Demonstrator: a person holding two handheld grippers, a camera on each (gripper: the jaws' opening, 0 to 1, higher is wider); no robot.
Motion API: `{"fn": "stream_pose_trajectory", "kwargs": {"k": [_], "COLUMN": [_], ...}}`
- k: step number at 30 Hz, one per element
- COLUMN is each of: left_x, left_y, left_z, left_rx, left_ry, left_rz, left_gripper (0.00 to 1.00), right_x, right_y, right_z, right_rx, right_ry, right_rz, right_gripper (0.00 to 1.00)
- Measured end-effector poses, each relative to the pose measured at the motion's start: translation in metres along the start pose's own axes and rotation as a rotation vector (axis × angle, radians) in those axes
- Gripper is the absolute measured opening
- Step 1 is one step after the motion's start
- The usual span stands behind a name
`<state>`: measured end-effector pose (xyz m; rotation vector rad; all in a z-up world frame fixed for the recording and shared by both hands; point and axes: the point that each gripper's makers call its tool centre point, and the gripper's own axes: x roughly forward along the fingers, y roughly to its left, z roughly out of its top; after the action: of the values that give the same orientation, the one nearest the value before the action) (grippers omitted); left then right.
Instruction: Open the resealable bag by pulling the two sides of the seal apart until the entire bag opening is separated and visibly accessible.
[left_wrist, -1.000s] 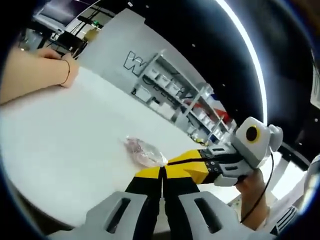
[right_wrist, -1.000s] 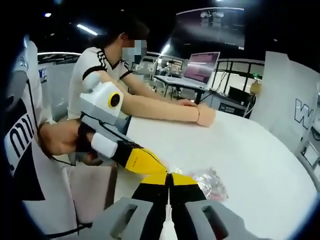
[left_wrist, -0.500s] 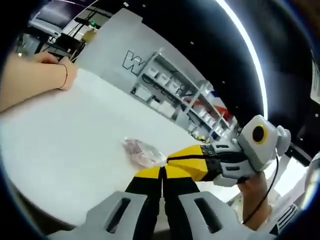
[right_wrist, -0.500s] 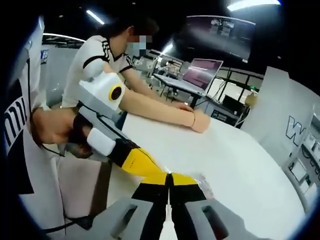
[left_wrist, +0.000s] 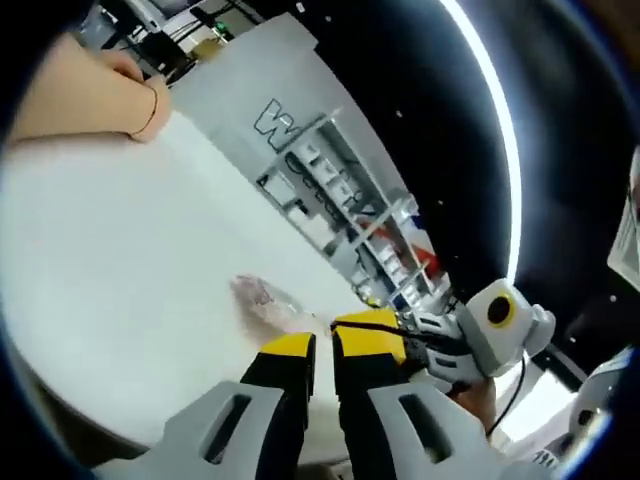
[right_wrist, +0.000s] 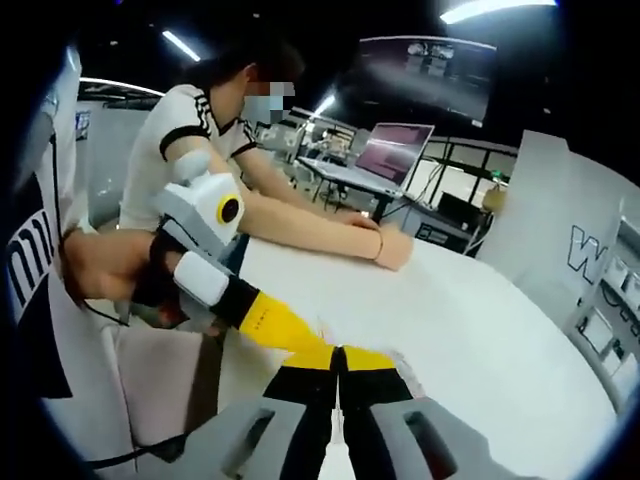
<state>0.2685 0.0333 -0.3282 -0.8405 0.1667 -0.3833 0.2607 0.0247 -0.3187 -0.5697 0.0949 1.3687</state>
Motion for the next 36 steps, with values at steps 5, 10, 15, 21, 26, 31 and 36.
{"fn": "stream_pose_trajectory", "kwargs": {"k": [5,10,15,21,26,31,36], "left_x": [0.001,0.003,0.004,0.003,0.003,0.004,0.002], "left_y": [0.003,0.004,0.002,0.002,0.006,0.004,0.002], "left_z": [0.001,0.001,-0.002,-0.003,-0.009,-0.014,-0.01], "left_rx": [-0.016,-0.014,0.026,0.074,0.112,0.125,0.16], "left_ry": [-0.006,-0.004,-0.005,0.001,0.025,0.059,0.055], "left_rz": [0.006,0.01,0.011,0.032,0.046,0.037,0.043], "left_gripper": [0.08,0.05,0.01,0.0,0.0,0.01,0.01], "right_x": [-0.002,-0.003,-0.002,-0.002,-0.004,-0.009,-0.009], "right_y": [0.001,0.003,0.004,0.002,-0.006,-0.021,-0.013], "right_z": [0.0,0.0,-0.003,-0.001,0.003,0.008,-0.004], "right_rx": [0.006,0.013,0.025,0.041,0.037,-0.047,-0.06], "right_ry": [-0.004,-0.004,0.005,-0.005,-0.024,-0.052,0.006], "right_rz": [0.004,0.014,0.024,0.019,-0.01,-0.083,-0.057], "right_gripper": [0.0,0.0,0.0,0.0,0.0,0.0,0.06]}}
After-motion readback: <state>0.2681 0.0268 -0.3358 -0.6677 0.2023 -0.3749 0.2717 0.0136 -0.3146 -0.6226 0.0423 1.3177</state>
